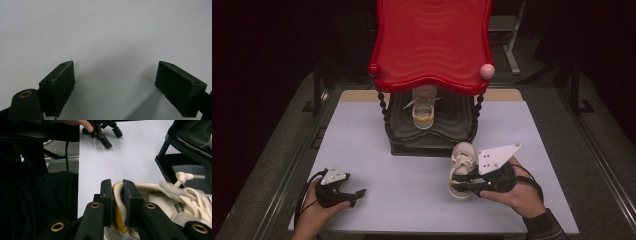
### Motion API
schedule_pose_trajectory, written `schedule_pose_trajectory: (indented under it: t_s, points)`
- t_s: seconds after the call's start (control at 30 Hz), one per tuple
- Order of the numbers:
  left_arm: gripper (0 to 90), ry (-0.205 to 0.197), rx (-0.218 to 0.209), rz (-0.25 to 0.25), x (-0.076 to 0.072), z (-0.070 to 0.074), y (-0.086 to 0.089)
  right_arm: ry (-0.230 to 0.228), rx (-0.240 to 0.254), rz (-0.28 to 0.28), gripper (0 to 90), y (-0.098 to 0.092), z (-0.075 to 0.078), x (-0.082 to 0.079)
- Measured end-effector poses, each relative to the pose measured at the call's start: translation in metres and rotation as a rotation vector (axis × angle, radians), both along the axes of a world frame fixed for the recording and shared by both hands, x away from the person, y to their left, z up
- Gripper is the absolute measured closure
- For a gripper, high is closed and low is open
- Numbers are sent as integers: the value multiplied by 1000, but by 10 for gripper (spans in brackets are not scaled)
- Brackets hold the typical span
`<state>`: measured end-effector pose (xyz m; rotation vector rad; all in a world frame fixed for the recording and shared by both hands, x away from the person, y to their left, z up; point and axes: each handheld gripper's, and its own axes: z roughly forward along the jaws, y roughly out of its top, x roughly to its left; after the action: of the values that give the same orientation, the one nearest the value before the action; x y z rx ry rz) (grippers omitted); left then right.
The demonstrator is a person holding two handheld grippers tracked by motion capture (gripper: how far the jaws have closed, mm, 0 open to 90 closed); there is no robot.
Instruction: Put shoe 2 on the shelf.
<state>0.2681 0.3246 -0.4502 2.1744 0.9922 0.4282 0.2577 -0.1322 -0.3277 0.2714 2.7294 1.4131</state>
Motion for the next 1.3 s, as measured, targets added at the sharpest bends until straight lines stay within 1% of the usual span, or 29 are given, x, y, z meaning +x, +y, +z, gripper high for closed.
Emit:
schedule_pose_trajectory:
  t_s: [0.03,0.13,0.27,0.37,0.43,0.57,0.73,0.8,0.97,1.1,1.13,1.2,1.3]
  points:
    - [150,0,0,0,0,0,0,0,1,1,792,0,1,-1]
    - [150,0,1,0,0,0,0,-23,14,8,797,0,7,0]
    - [150,0,0,0,0,0,0,-53,12,12,797,6,18,7]
    - [150,-1,-3,3,0,0,0,-70,9,11,797,11,26,18]
    - [150,0,0,0,0,0,0,-84,10,10,797,15,30,30]
    - [150,1,2,-1,0,0,0,-95,1,-1,796,20,35,53]
    - [150,2,-2,2,0,0,0,-105,-23,-15,796,27,38,80]
    - [150,2,-2,1,0,0,0,-110,-37,-23,796,30,39,89]
    - [150,1,-1,1,0,0,0,-124,-51,-37,795,37,41,109]
    - [150,-1,-1,1,0,0,0,-112,-65,-55,794,41,38,119]
    - [150,-1,-1,0,0,0,0,-120,-74,-55,794,41,37,122]
    - [150,-1,-1,1,0,0,0,-118,-88,-64,794,42,34,124]
    - [150,0,-1,0,0,0,0,-130,-100,-66,791,42,32,123]
